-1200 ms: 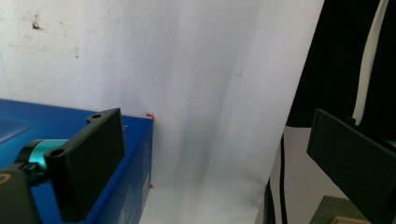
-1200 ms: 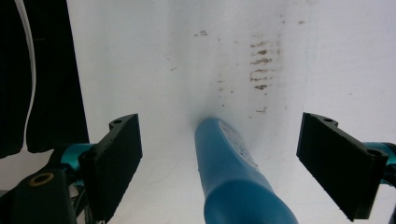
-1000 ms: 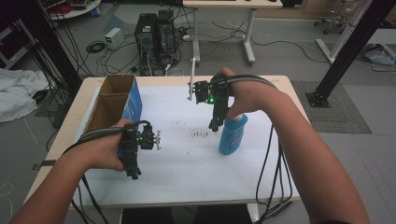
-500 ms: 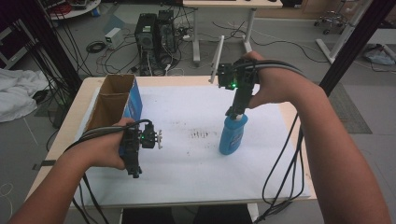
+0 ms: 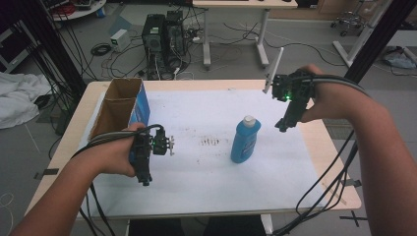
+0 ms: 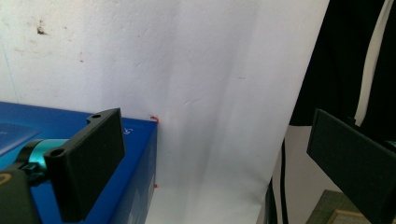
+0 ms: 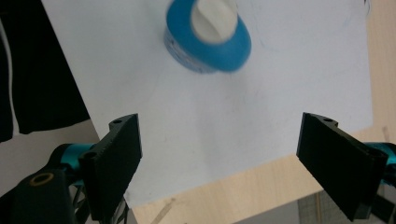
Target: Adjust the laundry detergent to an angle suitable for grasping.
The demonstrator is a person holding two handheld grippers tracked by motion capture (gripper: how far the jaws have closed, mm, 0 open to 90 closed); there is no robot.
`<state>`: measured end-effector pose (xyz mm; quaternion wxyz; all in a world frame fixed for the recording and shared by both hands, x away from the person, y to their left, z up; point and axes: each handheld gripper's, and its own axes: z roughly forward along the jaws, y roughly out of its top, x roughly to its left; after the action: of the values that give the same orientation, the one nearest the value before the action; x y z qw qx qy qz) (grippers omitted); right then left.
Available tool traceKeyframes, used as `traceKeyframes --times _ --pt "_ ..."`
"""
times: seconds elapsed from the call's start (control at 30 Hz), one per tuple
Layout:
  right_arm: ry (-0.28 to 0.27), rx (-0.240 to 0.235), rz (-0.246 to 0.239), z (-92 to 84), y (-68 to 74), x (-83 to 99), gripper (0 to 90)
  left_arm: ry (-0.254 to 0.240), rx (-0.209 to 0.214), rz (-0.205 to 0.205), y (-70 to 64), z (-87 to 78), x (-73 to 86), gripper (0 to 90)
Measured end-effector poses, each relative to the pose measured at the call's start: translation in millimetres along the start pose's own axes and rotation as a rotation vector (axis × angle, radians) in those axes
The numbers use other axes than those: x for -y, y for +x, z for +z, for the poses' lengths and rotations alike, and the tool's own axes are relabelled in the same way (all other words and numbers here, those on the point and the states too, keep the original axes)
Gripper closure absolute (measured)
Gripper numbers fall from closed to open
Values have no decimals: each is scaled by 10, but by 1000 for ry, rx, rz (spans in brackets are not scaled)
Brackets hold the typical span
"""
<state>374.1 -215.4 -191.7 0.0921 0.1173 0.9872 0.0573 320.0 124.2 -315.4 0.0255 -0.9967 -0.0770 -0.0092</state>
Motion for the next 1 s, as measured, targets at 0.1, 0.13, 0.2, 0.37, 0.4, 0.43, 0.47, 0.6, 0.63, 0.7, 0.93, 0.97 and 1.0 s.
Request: traceKeyframes --times 0.1,0.13,0.2,0.37,0.4,0.43,0.47,0.6,0.63,0.7,0.93,0.97,1.0 --pt "11 -1 19 97 -50 151 132 4 -5 2 13 -5 -22 44" --pt "16 -7 32 131 -62 197 133 4 -5 2 13 -5 -22 44" --pt "25 -15 49 201 -80 271 133 -2 -3 1 16 -6 -40 44" --pt "43 -29 53 343 -65 366 133 -6 -12 9 13 5 -59 44" --pt "46 -30 55 371 -45 372 133 -8 -10 9 14 2 -60 44" --pt "49 -35 51 404 -28 375 133 -12 -11 9 15 1 -57 43" --pt "49 -40 46 440 -11 378 133 -12 -10 10 17 -3 -56 44" --pt "53 -52 37 554 42 384 133 -14 -8 6 17 -4 -41 44" --pt "50 -58 32 584 48 389 133 -17 -8 4 16 -3 -33 44" --pt "48 -67 37 656 62 406 133 -20 -7 2 15 -4 -18 43" --pt "56 -79 46 773 72 457 133 -42 -21 3 11 -31 16 44" --pt "60 -82 51 770 78 458 133 -49 -37 12 -5 -53 11 44" --pt "59 -80 54 758 86 454 133 -58 -41 13 -8 -64 6 43"
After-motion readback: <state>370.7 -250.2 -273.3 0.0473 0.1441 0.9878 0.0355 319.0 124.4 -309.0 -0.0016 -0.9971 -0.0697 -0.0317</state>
